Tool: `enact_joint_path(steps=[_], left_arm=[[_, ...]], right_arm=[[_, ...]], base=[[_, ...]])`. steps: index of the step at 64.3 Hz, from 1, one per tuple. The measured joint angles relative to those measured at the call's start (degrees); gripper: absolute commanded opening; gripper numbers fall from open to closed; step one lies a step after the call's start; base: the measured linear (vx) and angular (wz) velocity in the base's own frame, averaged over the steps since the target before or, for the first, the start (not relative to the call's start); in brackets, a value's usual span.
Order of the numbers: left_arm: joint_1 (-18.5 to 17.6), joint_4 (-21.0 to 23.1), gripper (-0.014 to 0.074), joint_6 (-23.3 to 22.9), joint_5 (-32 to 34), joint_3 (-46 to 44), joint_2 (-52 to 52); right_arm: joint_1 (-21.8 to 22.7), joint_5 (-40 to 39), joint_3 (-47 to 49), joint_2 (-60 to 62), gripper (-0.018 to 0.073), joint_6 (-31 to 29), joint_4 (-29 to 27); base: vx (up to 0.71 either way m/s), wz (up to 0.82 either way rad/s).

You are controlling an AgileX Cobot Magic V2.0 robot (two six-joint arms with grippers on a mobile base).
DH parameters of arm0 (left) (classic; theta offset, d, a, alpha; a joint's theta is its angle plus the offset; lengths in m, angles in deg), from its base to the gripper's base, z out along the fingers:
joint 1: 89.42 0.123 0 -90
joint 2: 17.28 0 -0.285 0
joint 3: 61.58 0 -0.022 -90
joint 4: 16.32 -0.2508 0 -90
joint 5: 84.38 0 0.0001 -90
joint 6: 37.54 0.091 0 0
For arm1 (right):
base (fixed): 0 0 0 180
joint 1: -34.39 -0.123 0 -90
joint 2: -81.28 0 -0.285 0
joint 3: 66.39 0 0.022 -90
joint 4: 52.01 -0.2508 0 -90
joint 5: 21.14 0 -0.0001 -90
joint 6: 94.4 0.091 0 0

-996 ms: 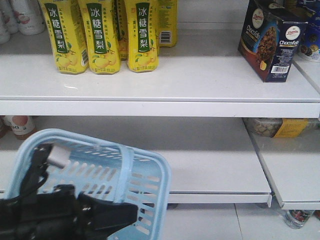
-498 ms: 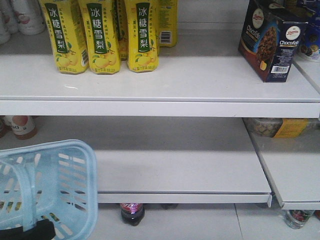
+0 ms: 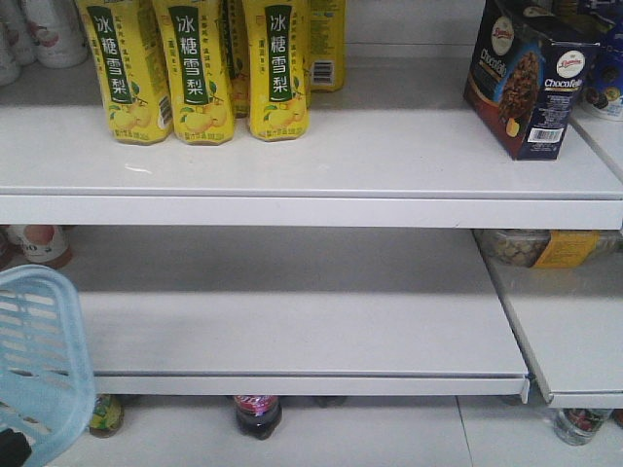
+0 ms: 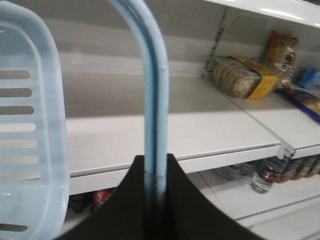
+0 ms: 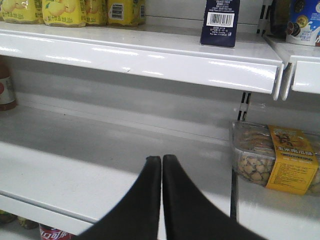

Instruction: Left arm holds basket, right arm returns cookies

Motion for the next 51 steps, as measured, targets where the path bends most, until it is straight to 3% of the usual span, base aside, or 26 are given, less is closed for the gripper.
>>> enact_joint_path(steps=[9,14,24,33,51], left_arm=[[4.13,-11.27,-0.0006,-8.84,0.75,0.0,-1.58],[6.58,-14.49,-0.0006,-11.03,2.04,0.2,-2.63],[10.25,-16.08,-0.0006,-12.43,8.94,4.16,-4.43],[10.87,-16.49,-0.0006,-12.76,9.33,4.67,-4.43],[10.87,-21.34,-0.0006,-12.76,10.25,4.67,-4.43]], right_arm=[[0.0,0.0,0.0,0.0,-0.0008,0.0,0.0],[0.0,0.0,0.0,0.0,-0.0008,0.0,0.0],[0.0,0.0,-0.06,0.0,-0.0008,0.0,0.0],[0.0,0.0,-0.17,0.0,-0.0008,0.0,0.0],[0.0,0.0,-0.17,0.0,-0.0008,0.0,0.0]], base=[[0.0,0.0],[0.0,0.0],[0.0,0.0],[0.0,0.0],[0.0,0.0]])
